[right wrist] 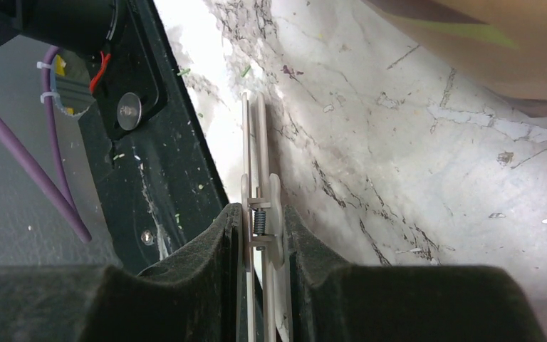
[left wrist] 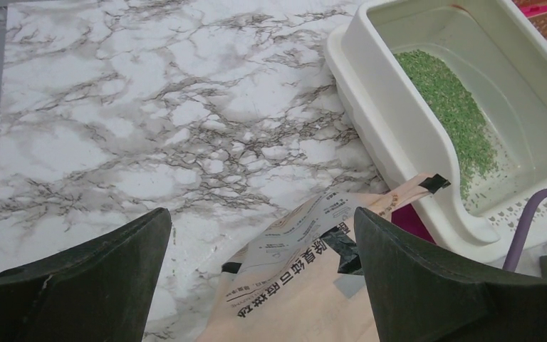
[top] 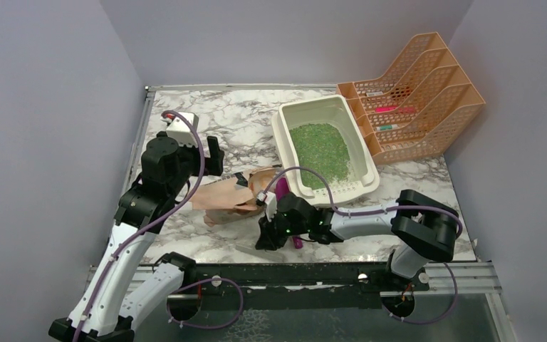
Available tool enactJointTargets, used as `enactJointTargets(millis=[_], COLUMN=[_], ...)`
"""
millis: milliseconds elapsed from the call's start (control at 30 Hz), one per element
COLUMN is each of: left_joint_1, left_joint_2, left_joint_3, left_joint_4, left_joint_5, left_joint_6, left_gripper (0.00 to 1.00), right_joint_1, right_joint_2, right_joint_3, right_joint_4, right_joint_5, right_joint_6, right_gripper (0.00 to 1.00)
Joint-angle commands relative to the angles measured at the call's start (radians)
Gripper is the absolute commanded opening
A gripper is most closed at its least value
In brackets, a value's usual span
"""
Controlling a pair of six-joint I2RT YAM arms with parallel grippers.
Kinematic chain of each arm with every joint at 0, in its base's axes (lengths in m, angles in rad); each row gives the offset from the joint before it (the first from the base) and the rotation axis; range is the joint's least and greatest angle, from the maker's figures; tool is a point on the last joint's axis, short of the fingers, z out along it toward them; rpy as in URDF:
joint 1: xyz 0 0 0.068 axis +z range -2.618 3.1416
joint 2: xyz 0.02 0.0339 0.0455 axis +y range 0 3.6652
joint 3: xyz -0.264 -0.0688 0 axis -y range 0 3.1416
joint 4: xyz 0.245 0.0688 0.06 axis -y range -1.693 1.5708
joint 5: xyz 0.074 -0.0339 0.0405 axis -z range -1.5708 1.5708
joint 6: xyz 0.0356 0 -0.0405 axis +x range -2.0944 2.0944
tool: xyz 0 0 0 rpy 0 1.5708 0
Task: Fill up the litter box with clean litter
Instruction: Place the clamp at the center of the board, then open the cat litter bag at the center of the board.
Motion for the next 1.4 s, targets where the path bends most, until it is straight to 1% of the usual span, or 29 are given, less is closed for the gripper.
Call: enactJointTargets(millis=[0, 200, 333, 467, 533, 567, 600, 633, 700, 733, 767, 833, 867, 900, 933, 1000, 1067, 1100, 1133, 1200, 1233, 1267, 1367], left_joint_1=[0.003, 0.002, 0.003, 0.003, 0.003, 0.003, 0.003, 0.002, 0.003, 0.003, 0.003, 0.003, 0.003, 0.003, 0.003, 0.004, 0.004, 0.005, 0.005, 0.006, 0.007, 0.012, 0.057], left_joint_2=[-0.016, -0.022, -0.033, -0.039, -0.034, -0.031, -0.029, -0.026, -0.017, -0.009, 0.005, 0.034, 0.043, 0.047, 0.046, 0.037, 0.035, 0.043, 0.056, 0.077, 0.089, 0.104, 0.164], left_joint_3=[-0.025, -0.029, -0.025, -0.024, -0.027, -0.03, -0.032, -0.033, -0.026, -0.015, 0.005, 0.052, 0.072, 0.084, 0.092, 0.089, 0.082, 0.086, 0.092, 0.11, 0.118, 0.128, 0.142], left_joint_4=[0.015, 0.012, 0.012, 0.006, 0.002, 0.0, -0.001, -0.003, -0.005, -0.008, -0.021, -0.049, -0.056, -0.062, -0.072, -0.076, -0.083, -0.094, -0.105, -0.125, -0.131, -0.133, -0.116], left_joint_5=[-0.047, -0.051, -0.052, -0.06, -0.058, -0.053, -0.048, -0.042, -0.015, 0.003, 0.013, 0.027, 0.039, 0.037, 0.019, 0.016, 0.068, 0.076, 0.072, 0.02, -0.008, -0.028, -0.035], left_joint_6=[-0.157, -0.247, -0.275, -0.303, -0.323, -0.334, -0.342, -0.346, -0.319, -0.29, -0.265, -0.233, -0.214, -0.211, -0.232, -0.265, -0.253, -0.256, -0.261, -0.266, -0.261, -0.257, -0.269], left_gripper=[0.99, 0.99, 0.99, 0.99, 0.99, 0.99, 0.99, 0.99, 0.99, 0.99, 0.99, 0.99, 0.99, 0.99, 0.99, 0.99, 0.99, 0.99, 0.99, 0.99, 0.99, 0.99, 0.99], right_joint_1=[0.002, 0.001, 0.001, 0.003, 0.002, 0.002, 0.002, 0.002, 0.003, 0.002, 0.003, 0.003, 0.002, 0.002, 0.002, -0.01, -0.062, -0.113, -0.191, -0.344, -0.399, -0.431, -0.443], right_joint_2=[0.02, -0.029, -0.11, -0.212, -0.264, -0.291, -0.316, -0.344, -0.384, -0.404, -0.427, -0.471, -0.494, -0.516, -0.534, -0.544, -0.547, -0.546, -0.54, -0.525, -0.521, -0.514, -0.465], right_joint_3=[0.058, 0.072, 0.057, 0.067, 0.079, 0.091, 0.104, 0.116, 0.147, 0.168, 0.184, 0.187, 0.176, 0.144, 0.134, 0.133, 0.131, 0.136, 0.143, 0.165, 0.175, 0.186, 0.23], right_joint_4=[-0.084, -0.191, -0.219, -0.259, -0.284, -0.303, -0.325, -0.344, -0.404, -0.432, -0.444, -0.415, -0.393, -0.361, -0.359, -0.382, -0.365, -0.365, -0.367, -0.37, -0.364, -0.347, -0.355], right_joint_5=[0.099, 0.198, 0.206, 0.205, 0.224, 0.257, 0.328, 0.442, 0.668, 0.722, 0.746, 0.754, 0.761, 0.757, 0.75, 0.812, 0.772, 0.724, 0.628, 0.393, 0.276, 0.167, -0.061], right_joint_6=[0.013, -0.003, 0.0, -0.013, -0.02, -0.018, -0.001, 0.035, 0.14, 0.158, 0.125, -0.031, -0.081, -0.15, -0.219, -0.234, -0.247, -0.223, -0.193, -0.149, -0.149, -0.173, -0.307], right_gripper=[0.15, 0.3, 0.51, 0.61, 0.63, 0.66, 0.72, 0.75, 0.76, 0.79, 0.82, 0.87, 0.91, 0.99, 1.0, 1.0, 1.0, 1.0, 1.0, 1.0, 1.0, 1.0, 1.0])
